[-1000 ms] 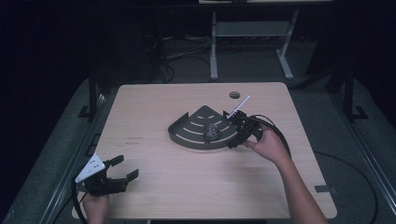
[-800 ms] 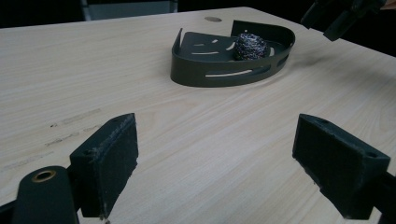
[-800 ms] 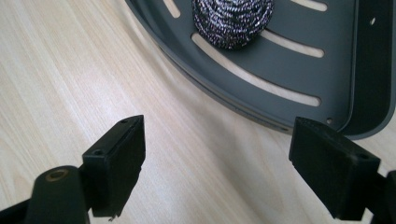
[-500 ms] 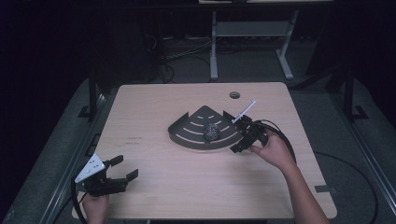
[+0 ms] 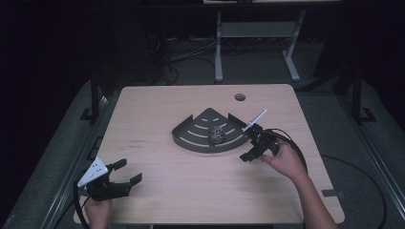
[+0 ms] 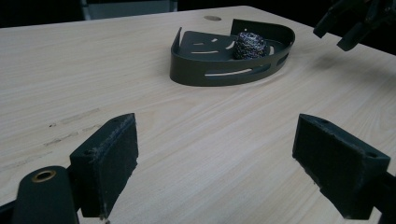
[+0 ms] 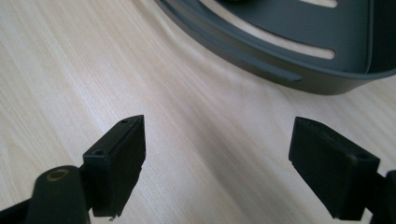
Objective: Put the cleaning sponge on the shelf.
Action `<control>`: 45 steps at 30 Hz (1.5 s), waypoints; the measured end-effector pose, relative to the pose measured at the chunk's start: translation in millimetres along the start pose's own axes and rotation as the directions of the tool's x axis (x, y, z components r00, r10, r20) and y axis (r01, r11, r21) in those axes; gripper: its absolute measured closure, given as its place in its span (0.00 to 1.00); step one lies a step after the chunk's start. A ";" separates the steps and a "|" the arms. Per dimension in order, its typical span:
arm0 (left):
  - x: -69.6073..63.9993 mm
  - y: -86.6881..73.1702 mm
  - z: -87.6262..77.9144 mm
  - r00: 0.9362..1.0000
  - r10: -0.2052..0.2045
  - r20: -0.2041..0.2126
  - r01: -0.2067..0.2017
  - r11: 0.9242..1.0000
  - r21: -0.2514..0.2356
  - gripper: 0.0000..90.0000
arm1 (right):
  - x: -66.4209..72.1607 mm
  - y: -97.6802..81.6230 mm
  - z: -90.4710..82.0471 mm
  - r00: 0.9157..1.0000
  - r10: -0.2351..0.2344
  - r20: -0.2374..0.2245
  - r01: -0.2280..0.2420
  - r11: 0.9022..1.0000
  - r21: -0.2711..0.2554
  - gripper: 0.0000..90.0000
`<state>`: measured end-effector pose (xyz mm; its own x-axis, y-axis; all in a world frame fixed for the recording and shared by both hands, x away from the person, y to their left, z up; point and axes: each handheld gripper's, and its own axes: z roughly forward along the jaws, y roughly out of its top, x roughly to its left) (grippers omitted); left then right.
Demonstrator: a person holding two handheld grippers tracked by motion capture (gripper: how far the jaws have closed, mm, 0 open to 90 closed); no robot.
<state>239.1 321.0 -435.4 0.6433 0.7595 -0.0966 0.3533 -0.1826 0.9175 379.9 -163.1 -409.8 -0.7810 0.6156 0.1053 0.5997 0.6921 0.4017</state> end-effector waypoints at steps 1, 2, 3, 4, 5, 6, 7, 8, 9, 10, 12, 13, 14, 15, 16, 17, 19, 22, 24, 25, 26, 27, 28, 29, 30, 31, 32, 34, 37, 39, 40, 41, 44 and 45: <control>0.1 0.0 0.1 1.000 0.000 0.000 0.000 1.000 0.001 0.15 | 0.0 -0.6 0.0 1.000 0.000 -0.002 0.000 1.000 -0.002 0.20; 0.0 -0.1 0.0 1.000 0.000 0.000 0.000 1.000 0.001 0.15 | 0.3 -2.0 -0.2 1.000 0.001 -0.001 -0.001 1.000 -0.002 0.20; 0.0 -0.1 -0.2 1.000 0.000 -0.001 0.000 1.000 0.001 0.15 | 0.7 -3.4 -0.2 1.000 0.002 0.000 -0.002 1.000 -0.002 0.20; 0.1 -0.1 -0.2 1.000 0.000 -0.001 0.000 1.000 0.001 0.15 | 1.1 -4.9 -0.2 1.000 0.003 -0.001 -0.003 1.000 -0.002 0.20; 0.1 -0.1 -0.3 1.000 -0.001 -0.002 0.001 1.000 0.001 0.15 | 1.6 -6.9 -0.1 1.000 0.001 -0.002 -0.001 1.000 -0.004 0.20; 0.0 -0.2 -0.2 1.000 -0.004 -0.001 0.004 1.000 0.001 0.15 | 2.3 -8.2 -0.1 1.000 0.003 -0.003 -0.003 1.000 -0.005 0.20; 0.1 -0.3 -0.2 1.000 -0.004 0.000 0.004 1.000 0.001 0.15 | 2.9 -9.9 0.1 1.000 0.002 -0.003 -0.002 1.000 -0.003 0.20; 0.1 -0.3 -0.2 1.000 -0.004 0.000 0.004 1.000 0.001 0.15 | 3.4 -11.5 0.2 1.000 0.001 -0.002 -0.001 1.000 -0.001 0.20; -0.1 -0.3 -0.1 1.000 -0.003 -0.001 0.003 1.000 0.001 0.15 | 4.2 -13.3 0.1 1.000 0.004 -0.005 -0.004 1.000 -0.004 0.20; -0.2 -0.3 0.0 1.000 -0.002 -0.001 0.002 1.000 0.001 0.15 | 5.0 -15.0 0.0 1.000 0.003 -0.005 -0.003 1.000 -0.007 0.20; -0.3 -0.3 0.2 1.000 -0.002 0.000 0.002 1.000 0.001 0.15 | 6.6 -18.3 0.3 1.000 -0.003 -0.003 0.003 1.000 -0.008 0.20; -0.4 -0.2 0.2 1.000 -0.001 0.001 0.001 1.000 0.001 0.15 | 7.6 -20.5 0.5 1.000 0.000 -0.006 0.000 1.000 -0.010 0.20; -0.6 -0.2 0.3 1.000 -0.001 -0.001 0.001 1.000 0.003 0.15 | 8.0 -21.7 0.6 1.000 0.001 -0.006 -0.001 1.000 -0.009 0.20; -0.8 -0.2 0.3 1.000 -0.001 -0.001 0.001 1.000 0.005 0.15 | 8.4 -23.4 1.1 1.000 0.003 -0.011 -0.003 1.000 -0.008 0.20; -0.7 -0.2 0.4 1.000 0.002 0.000 -0.002 1.000 0.005 0.15 | 8.8 -25.3 1.6 1.000 0.005 -0.013 -0.005 1.000 -0.010 0.20; -0.6 -0.1 0.2 1.000 0.005 0.000 -0.005 1.000 0.006 0.15 | 9.0 -27.3 1.9 1.000 0.005 -0.013 -0.005 1.000 -0.014 0.20; -0.6 -0.2 0.2 1.000 0.001 -0.001 -0.001 1.000 0.006 0.15 | 9.6 -31.8 2.9 1.000 0.009 -0.015 -0.009 1.000 -0.018 0.20; -0.6 -0.5 0.2 1.000 0.000 -0.001 0.000 1.000 0.004 0.15 | 10.8 -36.7 3.8 1.000 0.012 -0.015 -0.012 1.000 -0.017 0.20; -0.7 -0.6 0.1 1.000 -0.002 -0.002 0.002 1.000 0.005 0.15 | 11.4 -40.4 4.1 1.000 0.013 -0.019 -0.013 1.000 -0.017 0.20; -0.7 -0.6 0.1 1.000 -0.003 -0.002 0.003 1.000 0.004 0.15 | 11.8 -41.5 3.8 1.000 0.015 -0.017 -0.015 1.000 -0.018 0.20; -0.6 -0.6 0.0 1.000 -0.002 -0.002 0.002 1.000 0.005 0.15 | 12.0 -43.5 3.0 1.000 0.017 -0.014 -0.017 1.000 -0.020 0.20; -0.6 -0.6 -0.2 1.000 -0.002 -0.002 0.002 1.000 0.006 0.15 | 12.1 -44.8 2.8 1.000 0.017 -0.013 -0.017 1.000 -0.025 0.20; -0.6 -0.6 -0.2 1.000 -0.002 -0.002 0.002 1.000 0.004 0.15 | 12.2 -46.5 2.2 1.000 0.020 -0.013 -0.020 0.999 -0.028 0.20; -0.7 -0.6 -0.2 1.000 -0.001 -0.002 0.001 1.000 0.003 0.15 | 12.3 -48.3 1.8 1.000 0.021 -0.015 -0.022 0.999 -0.029 0.20; -0.7 -0.7 -0.1 1.000 0.000 -0.002 0.000 1.000 0.003 0.15 | 12.5 -50.2 1.5 1.000 0.023 -0.014 -0.023 0.999 -0.031 0.20; -0.5 -0.7 -0.1 1.000 0.002 -0.003 -0.002 1.000 0.004 0.15 | 13.1 -52.2 1.0 1.000 0.025 -0.012 -0.026 0.999 -0.033 0.20; -0.6 -0.7 0.0 1.000 0.001 -0.002 -0.001 1.000 0.004 0.15 | 13.4 -54.8 0.4 1.000 0.023 -0.009 -0.023 0.999 -0.036 0.20; -0.6 -0.7 0.1 1.000 0.001 -0.001 -0.001 1.000 0.006 0.15 | 14.2 -58.8 -0.4 1.000 0.025 -0.007 -0.026 0.999 -0.040 0.20; -1.0 -0.7 0.3 1.000 0.000 -0.002 0.000 1.000 0.009 0.15 | 15.6 -66.6 -0.9 0.999 0.034 -0.006 -0.035 0.998 -0.046 0.20; -1.3 -0.7 0.5 1.000 -0.001 0.000 0.001 1.000 0.008 0.15 | 16.7 -71.8 -1.1 0.999 0.039 -0.009 -0.039 0.998 -0.050 0.20; -1.4 -0.6 0.6 1.000 0.002 -0.002 -0.002 1.000 0.011 0.15 | 17.6 -74.3 -1.3 0.999 0.036 -0.006 -0.037 0.998 -0.050 0.20; -1.6 -0.6 0.8 1.000 0.001 -0.003 -0.001 1.000 0.010 0.15 | 18.5 -76.9 -1.5 0.999 0.039 -0.003 -0.040 0.998 -0.052 0.20; -2.2 -0.6 1.2 1.000 0.001 -0.001 -0.001 1.000 0.010 0.15 | 20.0 -83.9 -2.7 0.999 0.045 -0.005 -0.046 0.997 -0.057 0.20; -2.1 -0.7 1.3 1.000 0.004 -0.002 -0.004 1.000 0.012 0.15 | 20.9 -85.8 -3.3 0.999 0.044 -0.001 -0.044 0.997 -0.060 0.20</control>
<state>238.4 318.7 -436.3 0.6435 0.7599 -0.0923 0.3586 -0.1927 0.9134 311.6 -210.8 -439.1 -0.7540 0.6452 0.1234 0.6218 0.6406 0.4505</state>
